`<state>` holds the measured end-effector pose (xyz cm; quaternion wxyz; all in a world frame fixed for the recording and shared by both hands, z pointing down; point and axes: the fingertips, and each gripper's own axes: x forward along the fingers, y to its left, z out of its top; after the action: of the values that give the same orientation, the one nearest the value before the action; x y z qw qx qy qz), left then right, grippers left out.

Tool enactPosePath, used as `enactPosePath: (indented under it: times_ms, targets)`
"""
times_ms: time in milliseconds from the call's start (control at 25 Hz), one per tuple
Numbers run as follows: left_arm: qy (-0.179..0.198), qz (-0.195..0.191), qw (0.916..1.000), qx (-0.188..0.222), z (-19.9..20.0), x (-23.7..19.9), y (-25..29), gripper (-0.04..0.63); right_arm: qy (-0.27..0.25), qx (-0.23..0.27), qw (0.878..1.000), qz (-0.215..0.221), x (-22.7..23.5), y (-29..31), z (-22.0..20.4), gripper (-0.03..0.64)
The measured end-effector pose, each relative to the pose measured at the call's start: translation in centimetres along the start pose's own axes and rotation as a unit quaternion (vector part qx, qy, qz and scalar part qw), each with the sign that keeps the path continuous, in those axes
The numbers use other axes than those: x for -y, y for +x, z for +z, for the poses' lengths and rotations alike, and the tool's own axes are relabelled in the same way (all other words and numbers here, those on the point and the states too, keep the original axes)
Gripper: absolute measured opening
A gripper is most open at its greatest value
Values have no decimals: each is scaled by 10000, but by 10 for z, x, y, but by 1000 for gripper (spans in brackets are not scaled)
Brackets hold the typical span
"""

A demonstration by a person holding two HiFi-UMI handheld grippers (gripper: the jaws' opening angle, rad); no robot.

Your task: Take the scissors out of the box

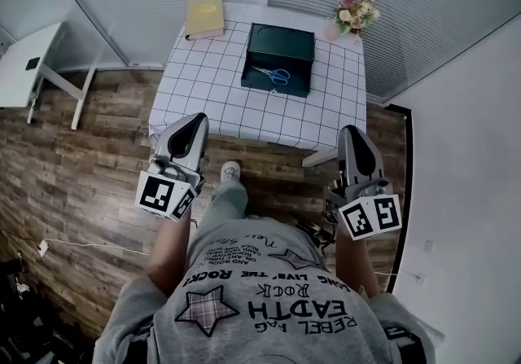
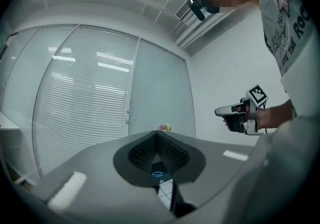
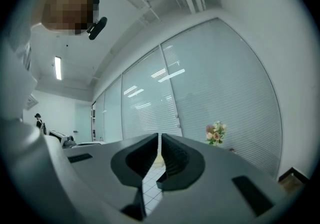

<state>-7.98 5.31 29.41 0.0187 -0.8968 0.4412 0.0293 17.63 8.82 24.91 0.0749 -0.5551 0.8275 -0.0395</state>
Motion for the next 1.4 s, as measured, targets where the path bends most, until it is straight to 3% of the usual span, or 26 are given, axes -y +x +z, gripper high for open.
enactPosePath:
  times_ms: [320,800,1040,1400]
  targets:
    - [-67,-429,9991,7,-1,-62,80,-9,-38,100,9991,-420,25,76,7,17]
    - [-25,-925,9957,-72,-11,-152,170,-8,23,-158,9972,-735,47,187,-20,17]
    - [-148,-922,9955,-173,-23,-172,184,-8,-42,-390,9949,-925,72,205,-29,17]
    - [-228,-657,9972,-280,-27,-186,197,-8,-40,-761,9957,-525,84,242,-39,17]
